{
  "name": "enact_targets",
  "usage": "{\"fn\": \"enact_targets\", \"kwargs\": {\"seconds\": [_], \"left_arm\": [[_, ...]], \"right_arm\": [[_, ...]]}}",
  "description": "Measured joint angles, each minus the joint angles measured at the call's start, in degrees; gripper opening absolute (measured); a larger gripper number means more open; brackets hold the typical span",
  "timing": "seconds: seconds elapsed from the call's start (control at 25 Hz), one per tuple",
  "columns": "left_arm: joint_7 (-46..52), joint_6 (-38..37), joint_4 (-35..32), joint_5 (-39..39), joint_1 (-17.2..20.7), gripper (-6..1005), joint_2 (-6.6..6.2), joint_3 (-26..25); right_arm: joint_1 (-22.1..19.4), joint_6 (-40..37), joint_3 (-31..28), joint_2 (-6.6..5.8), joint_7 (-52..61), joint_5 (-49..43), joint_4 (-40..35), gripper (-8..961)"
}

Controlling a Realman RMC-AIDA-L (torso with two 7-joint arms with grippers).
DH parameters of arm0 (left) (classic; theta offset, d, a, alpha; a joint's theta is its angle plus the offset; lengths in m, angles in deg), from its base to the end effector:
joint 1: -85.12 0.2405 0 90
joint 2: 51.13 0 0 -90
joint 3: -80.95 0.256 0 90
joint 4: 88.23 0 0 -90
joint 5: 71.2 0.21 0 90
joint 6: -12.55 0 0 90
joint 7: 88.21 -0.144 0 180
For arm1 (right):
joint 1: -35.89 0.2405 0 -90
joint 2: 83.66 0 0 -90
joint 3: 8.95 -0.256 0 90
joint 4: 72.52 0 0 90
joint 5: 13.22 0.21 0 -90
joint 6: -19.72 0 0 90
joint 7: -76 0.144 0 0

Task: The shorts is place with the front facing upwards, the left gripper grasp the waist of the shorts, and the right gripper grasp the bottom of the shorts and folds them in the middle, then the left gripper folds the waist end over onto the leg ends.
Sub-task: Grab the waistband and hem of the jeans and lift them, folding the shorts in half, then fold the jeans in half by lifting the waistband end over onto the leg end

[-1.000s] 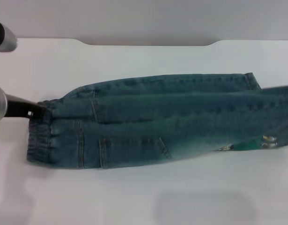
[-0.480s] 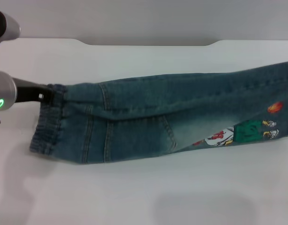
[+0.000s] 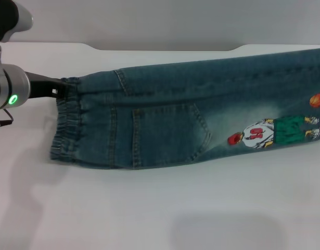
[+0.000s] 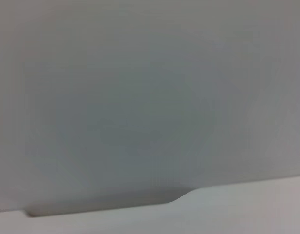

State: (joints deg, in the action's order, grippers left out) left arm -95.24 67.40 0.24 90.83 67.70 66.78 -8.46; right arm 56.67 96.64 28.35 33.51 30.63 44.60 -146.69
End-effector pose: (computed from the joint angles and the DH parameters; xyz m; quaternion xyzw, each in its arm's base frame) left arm -0.2126 0.3700 0.0299 -0.8052 -0.3888 0.0251 0.4470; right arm 0.2901 0.3491 0.1473 -0.7616 0.4933 0.2145 0.3615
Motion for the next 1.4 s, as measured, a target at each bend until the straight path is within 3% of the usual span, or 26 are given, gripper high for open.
{"fn": "enact_targets", "kwargs": {"seconds": [0.4, 0.64, 0.92, 1.04, 1.28, 1.4], "left_arm": [[1.5, -14.9, -9.8, -0.5, -1.3, 94, 0.32, 1.3], [1.4, -15.9, -10.1, -1.3, -1.4, 291, 0.2, 1.7], [1.5, -14.9, -8.5, -1.6, -0.5, 456, 0.28, 2.1], [1.5, -11.2, -3.9, -1.9, 1.2, 527, 0.22, 2.1], [1.2, -7.7, 3.9, -2.0, 5.6, 755, 0.09, 2.2], [1.1, -6.2, 5.1, -2.0, 6.5, 805, 0.03, 3.0]], "right_arm": [[1.5, -11.9, 0.0, 1.51, -20.7, 4.0, 13.2, 129], [2.1, -15.5, 0.1, 1.46, -25.2, 4.1, 15.9, 161], [0.3, -16.2, -0.1, 1.69, -31.1, 8.3, 15.3, 478], [-0.8, -16.2, 1.1, 1.95, -35.2, 12.6, 15.2, 603], [-1.3, -20.3, 2.9, 2.3, -44.8, 17.3, 17.6, 686], [-1.5, -23.8, 4.0, 2.45, -57.3, 26.5, 24.4, 727]]}}
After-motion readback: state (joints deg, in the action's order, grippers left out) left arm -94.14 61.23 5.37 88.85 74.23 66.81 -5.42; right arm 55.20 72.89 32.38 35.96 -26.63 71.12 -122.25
